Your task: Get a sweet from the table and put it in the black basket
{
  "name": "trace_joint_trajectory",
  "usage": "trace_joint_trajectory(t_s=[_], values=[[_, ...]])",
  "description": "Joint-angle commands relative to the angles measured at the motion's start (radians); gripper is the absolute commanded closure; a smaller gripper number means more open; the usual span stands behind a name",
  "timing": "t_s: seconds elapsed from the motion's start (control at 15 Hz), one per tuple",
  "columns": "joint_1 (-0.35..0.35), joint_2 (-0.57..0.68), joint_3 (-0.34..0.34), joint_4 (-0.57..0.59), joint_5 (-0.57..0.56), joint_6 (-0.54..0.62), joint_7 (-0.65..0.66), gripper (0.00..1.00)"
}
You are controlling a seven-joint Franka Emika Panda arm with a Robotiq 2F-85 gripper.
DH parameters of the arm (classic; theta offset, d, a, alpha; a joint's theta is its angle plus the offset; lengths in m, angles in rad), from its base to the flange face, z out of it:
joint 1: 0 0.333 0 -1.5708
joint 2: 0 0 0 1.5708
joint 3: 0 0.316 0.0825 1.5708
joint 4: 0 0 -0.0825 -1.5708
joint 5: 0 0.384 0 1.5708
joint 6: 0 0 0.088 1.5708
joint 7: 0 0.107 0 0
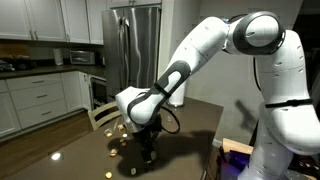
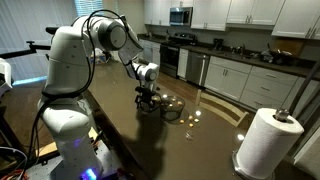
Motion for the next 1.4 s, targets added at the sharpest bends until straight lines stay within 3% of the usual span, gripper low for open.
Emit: trace_joint_trajectory(t_s=[0.0, 0.13, 0.73, 1.33], values=[[0.006, 0.001, 0.0, -0.021, -0.021, 0.051, 0.01, 0.25], [0.01, 0.004, -0.002, -0.026, -0.028, 0.057, 0.019, 0.33], [0.011, -0.003, 0.002, -0.009, -0.026, 0.003, 0.015, 0.92], [0.053, -0.1, 0.017, 0.009, -0.072, -0.07, 0.031, 0.91]])
